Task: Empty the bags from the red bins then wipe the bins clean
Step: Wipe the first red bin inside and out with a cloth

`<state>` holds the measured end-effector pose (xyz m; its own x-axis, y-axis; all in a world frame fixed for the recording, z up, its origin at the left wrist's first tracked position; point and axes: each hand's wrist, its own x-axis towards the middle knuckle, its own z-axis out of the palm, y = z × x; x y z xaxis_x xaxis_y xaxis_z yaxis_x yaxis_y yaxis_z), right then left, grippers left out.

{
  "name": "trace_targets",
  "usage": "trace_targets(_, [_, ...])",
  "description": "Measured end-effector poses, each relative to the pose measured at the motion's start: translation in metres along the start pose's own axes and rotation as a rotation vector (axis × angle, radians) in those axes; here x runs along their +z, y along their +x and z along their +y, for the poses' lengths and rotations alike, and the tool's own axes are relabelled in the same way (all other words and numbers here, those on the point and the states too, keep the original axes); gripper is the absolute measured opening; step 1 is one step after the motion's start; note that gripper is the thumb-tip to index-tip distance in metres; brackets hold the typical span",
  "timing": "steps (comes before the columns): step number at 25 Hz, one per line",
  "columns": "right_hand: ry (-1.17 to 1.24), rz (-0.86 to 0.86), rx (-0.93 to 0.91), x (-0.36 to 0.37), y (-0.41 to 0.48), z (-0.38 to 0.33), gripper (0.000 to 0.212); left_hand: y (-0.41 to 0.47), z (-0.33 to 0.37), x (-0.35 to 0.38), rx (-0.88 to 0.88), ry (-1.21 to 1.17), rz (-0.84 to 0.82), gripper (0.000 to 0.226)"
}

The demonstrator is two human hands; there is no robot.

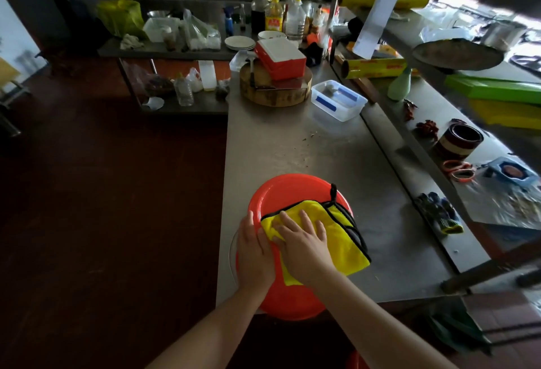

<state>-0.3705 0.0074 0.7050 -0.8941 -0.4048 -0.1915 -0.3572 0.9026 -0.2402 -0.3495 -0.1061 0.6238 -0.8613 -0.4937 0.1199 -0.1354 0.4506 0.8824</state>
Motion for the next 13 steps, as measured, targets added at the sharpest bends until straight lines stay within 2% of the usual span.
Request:
trace_targets(2, [0.013, -0.001, 0.011, -0.004, 0.023, -0.003, 0.047, -0.001, -0.001, 0.001, 0.001, -0.009, 0.005, 0.064])
trace_targets(8, [0.0, 0.032, 0.05, -0.012, 0.085, -0.01, 0.044, 0.002, -0.002, -0.001, -0.042, -0.011, -0.019, 0.067])
trace_targets(13, [-0.029, -0.008, -0.018, -0.005, 0.031, -0.003, 0.047, -0.001, -0.005, 0.001, -0.024, -0.03, 0.017, 0.067])
